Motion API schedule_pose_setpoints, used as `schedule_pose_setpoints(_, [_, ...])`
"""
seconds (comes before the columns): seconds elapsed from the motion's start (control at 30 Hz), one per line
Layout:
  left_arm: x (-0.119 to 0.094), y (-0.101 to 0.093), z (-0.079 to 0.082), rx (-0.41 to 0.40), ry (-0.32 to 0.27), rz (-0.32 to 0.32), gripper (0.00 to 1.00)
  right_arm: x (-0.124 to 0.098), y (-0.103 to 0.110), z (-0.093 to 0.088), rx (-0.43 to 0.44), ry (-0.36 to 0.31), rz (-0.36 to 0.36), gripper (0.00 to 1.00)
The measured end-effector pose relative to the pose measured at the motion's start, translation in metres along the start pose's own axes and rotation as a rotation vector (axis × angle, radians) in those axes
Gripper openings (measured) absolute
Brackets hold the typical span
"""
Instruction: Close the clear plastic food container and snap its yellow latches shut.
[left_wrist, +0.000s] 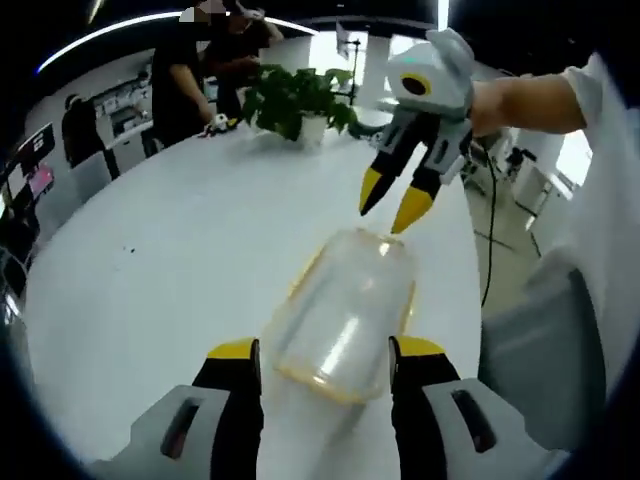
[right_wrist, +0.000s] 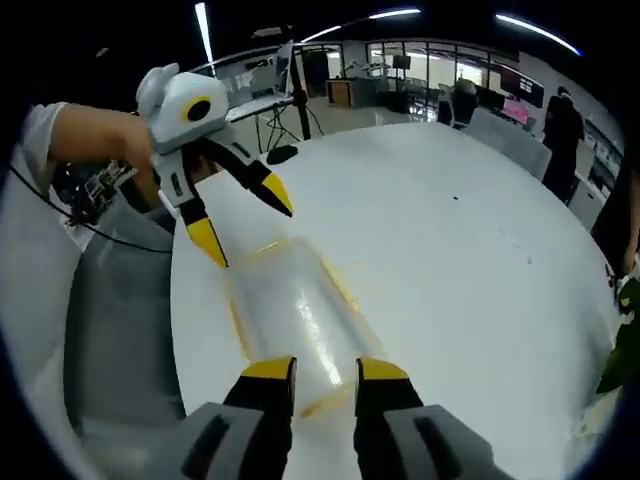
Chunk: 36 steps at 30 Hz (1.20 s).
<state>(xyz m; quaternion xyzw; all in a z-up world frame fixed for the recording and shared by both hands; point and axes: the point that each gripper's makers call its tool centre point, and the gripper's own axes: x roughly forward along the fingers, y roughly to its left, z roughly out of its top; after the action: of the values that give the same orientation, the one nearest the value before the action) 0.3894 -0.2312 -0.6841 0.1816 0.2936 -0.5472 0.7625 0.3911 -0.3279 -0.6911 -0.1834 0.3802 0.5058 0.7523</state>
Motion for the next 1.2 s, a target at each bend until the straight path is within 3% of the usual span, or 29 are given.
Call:
schedule_pose_setpoints(0.03, [0.002,-0.001,0.005,0.034,-0.013,-0.003,0.43,0.001,0.004,0.006,-0.038,-0.014,0.019,0.22])
schedule_pose_setpoints(0.1, [0.006,-0.003,0.008,0.028,-0.012,-0.011,0.37,0.004,0.012,0.013,-0.116,-0.027,0.052,0.23])
schedule_pose_setpoints(0.33, [0.021,-0.011,0.015,0.097,-0.004,-0.071,0.24,0.015,0.023,0.019,-0.235,-0.006,0.093,0.23])
schedule_pose_setpoints(0.43, [0.027,-0.020,0.018,0.132,-0.013,-0.106,0.27,0.023,0.023,0.022,-0.259,0.002,0.106,0.23])
schedule_pose_setpoints(0.5, [0.033,-0.021,0.013,0.206,0.026,-0.097,0.26,0.028,0.024,0.022,-0.277,0.011,0.112,0.23])
schedule_pose_setpoints(0.77, [0.046,-0.030,0.006,0.225,0.056,-0.128,0.24,0.041,0.022,0.022,-0.330,0.042,0.123,0.25])
schedule_pose_setpoints(0.97, [0.050,-0.045,-0.003,0.258,0.083,-0.149,0.30,0.048,0.017,0.020,-0.332,0.061,0.126,0.25])
schedule_pose_setpoints(1.07, [0.051,-0.048,-0.007,0.256,0.100,-0.150,0.48,0.051,0.009,0.019,-0.334,0.082,0.093,0.30])
schedule_pose_setpoints(1.2, [0.050,-0.045,-0.007,0.270,0.108,-0.138,0.48,0.054,0.007,0.022,-0.325,0.075,0.093,0.41])
